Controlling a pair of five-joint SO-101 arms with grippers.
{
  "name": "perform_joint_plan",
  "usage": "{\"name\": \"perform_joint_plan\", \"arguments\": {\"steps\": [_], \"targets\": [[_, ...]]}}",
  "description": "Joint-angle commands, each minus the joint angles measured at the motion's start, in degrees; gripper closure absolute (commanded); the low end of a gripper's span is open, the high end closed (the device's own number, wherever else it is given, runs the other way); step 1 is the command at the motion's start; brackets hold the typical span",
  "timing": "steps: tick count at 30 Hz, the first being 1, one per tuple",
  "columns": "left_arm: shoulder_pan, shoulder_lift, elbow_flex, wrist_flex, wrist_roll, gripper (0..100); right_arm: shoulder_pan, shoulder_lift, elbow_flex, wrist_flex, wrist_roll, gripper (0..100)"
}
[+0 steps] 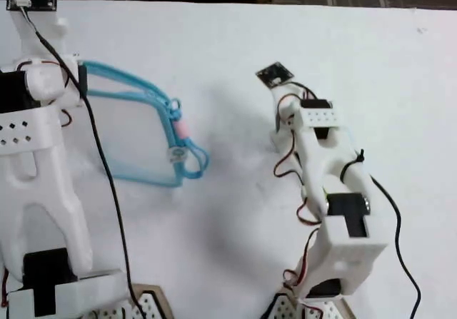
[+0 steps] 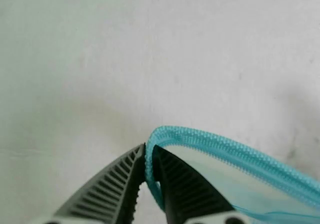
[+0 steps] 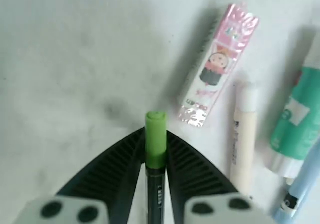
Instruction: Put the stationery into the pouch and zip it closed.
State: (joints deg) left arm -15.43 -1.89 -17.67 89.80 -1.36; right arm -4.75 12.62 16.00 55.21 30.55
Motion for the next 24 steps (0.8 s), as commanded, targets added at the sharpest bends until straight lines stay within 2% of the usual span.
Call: {"name": "perform_joint_plan", "arguments": {"steps": [1,6,8,11,19,24], "targets": [[0.22,6.2,1.23,1.67,0.44,98,0.13,-5.23,-0.88,2.24,0.26,92.3],[0.22,6.2,1.23,1.76,0.44,98,0.48,-6.11,-0.88,6.37,0.62,68.0],[0.22,6.2,1.23,2.29,0.44,98,0.4,-6.11,-0.88,7.78,0.7,62.6],[0.31,6.2,1.23,2.46,0.44,98,0.31,-5.93,-0.79,7.78,0.7,65.6],[0.22,6.2,1.23,2.81,0.44,98,0.04,-4.53,-0.7,7.34,0.7,82.6],[0.22,6.2,1.23,2.81,0.44,98,-2.86,-0.84,-0.62,7.34,0.7,84.3]]}}
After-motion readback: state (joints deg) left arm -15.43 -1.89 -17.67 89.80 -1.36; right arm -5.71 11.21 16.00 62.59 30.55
